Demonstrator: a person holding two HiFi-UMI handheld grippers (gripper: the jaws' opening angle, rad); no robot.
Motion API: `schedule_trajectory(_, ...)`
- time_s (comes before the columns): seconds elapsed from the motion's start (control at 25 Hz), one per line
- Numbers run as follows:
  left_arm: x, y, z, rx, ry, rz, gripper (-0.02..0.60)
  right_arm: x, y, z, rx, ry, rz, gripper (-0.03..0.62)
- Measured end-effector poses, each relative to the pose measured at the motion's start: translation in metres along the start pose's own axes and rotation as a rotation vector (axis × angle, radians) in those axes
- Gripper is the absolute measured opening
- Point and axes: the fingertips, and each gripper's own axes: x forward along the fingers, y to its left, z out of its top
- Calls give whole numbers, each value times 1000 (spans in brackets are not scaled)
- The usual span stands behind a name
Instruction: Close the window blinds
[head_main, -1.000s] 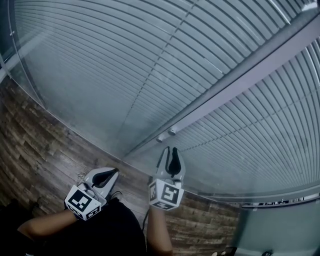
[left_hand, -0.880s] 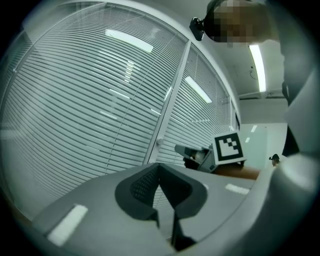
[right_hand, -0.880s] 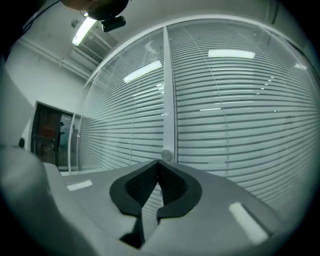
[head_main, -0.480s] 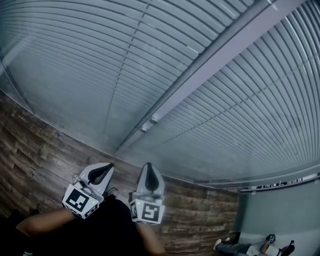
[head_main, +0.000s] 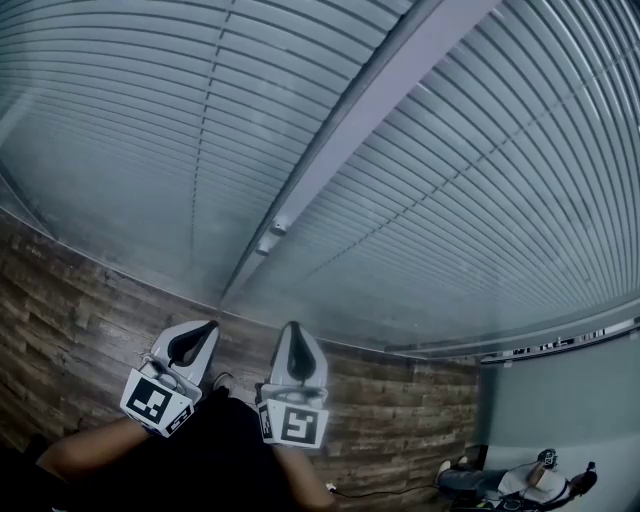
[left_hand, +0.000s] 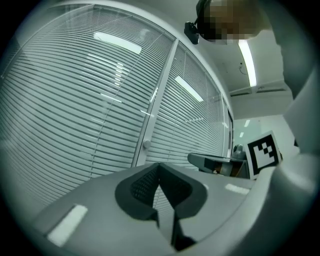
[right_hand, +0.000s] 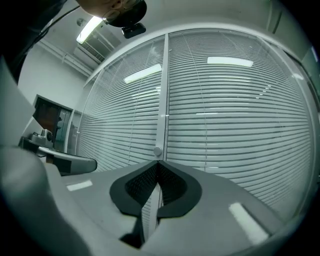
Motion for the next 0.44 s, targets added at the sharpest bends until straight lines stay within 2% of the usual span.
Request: schedule_trajectory(0.44, 19, -3, 3, 10, 8, 41, 2, 6, -15, 15, -30, -56, 17, 0)
